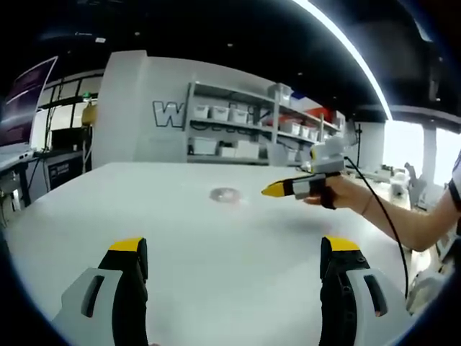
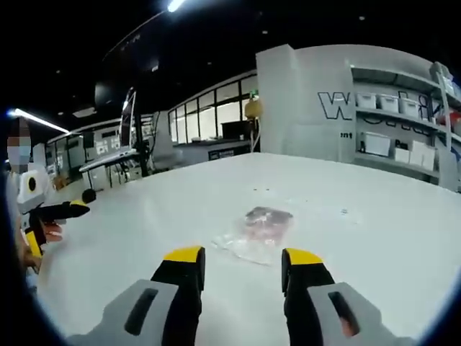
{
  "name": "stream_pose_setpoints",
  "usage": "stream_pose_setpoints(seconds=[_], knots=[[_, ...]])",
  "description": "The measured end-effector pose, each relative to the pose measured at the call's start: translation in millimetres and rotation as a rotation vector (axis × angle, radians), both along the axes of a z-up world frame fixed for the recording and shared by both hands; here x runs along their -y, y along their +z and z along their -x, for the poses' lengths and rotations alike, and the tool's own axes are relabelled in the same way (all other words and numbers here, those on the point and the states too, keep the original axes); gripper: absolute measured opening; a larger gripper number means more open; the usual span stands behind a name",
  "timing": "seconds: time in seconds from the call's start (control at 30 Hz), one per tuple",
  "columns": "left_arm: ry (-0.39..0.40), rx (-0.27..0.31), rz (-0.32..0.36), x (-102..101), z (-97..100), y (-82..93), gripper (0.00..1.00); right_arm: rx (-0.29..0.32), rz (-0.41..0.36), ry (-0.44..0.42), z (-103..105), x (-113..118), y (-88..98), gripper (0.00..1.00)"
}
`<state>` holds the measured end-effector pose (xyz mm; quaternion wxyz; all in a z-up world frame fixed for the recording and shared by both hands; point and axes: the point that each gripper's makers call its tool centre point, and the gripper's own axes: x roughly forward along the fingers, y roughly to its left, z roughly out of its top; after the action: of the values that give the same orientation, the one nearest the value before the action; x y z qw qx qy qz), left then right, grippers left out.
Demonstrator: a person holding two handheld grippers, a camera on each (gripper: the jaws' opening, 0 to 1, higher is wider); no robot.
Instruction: Open the resealable bag by pulling the two sides of the seal apart until the entire bag opening is separated and visibly accessible.
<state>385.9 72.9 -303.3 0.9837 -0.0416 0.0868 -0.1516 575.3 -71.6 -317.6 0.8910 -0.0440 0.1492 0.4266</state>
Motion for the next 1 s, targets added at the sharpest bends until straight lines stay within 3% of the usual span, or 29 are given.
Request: stream_pose_setpoints(seconds=[1.0], knots=[[-0.007,0.009,0.011,2,1.5,2.2,1.00,0.006,0.069,-0.013,-23,-4,-9.4,0.37]])
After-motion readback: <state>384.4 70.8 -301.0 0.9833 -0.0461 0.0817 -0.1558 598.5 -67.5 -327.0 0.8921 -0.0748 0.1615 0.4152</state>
